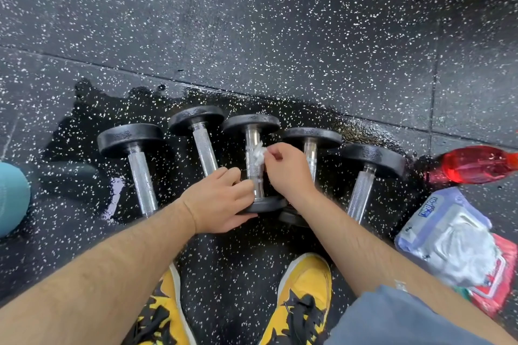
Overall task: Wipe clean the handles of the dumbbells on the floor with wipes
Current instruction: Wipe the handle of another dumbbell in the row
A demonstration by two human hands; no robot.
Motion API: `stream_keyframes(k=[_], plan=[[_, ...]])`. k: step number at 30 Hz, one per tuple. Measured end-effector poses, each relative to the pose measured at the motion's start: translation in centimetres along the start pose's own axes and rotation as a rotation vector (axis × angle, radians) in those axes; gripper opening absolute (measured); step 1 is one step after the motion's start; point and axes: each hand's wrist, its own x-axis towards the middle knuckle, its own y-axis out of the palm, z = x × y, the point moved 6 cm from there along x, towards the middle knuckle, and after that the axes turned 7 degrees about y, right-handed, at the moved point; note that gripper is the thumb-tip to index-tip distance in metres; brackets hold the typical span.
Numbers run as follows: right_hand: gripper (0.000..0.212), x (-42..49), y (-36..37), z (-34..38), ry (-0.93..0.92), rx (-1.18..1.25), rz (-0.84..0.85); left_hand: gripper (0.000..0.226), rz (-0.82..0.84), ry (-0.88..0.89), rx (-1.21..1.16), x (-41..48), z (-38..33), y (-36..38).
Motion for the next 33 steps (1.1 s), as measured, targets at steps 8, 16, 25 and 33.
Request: stream_keyframes(k=[8,16,25,33], plan=[[0.014,-0.7,-0.4,1.8,-0.156,-0.008,-0.063,0.042,-0.016,0.002,0.024,0.0,0.0,0.0],[0.019,-1.4,1.0,2.3,-0.315,-0.245,-0.085,0.039,-0.034,-0.022,0.024,0.0,0.3,0.3],[0.024,-1.1,1.8,3.8,-0.523,-0.402,-0.041,0.038,-0.03,-0.018,0.057,0.0,0.1,0.2],[0.01,-0.9,2.6,4.1,-0.568,-0.602,0.073,0.041,-0.041,-0.025,0.046,-0.3,0.0,0.4]])
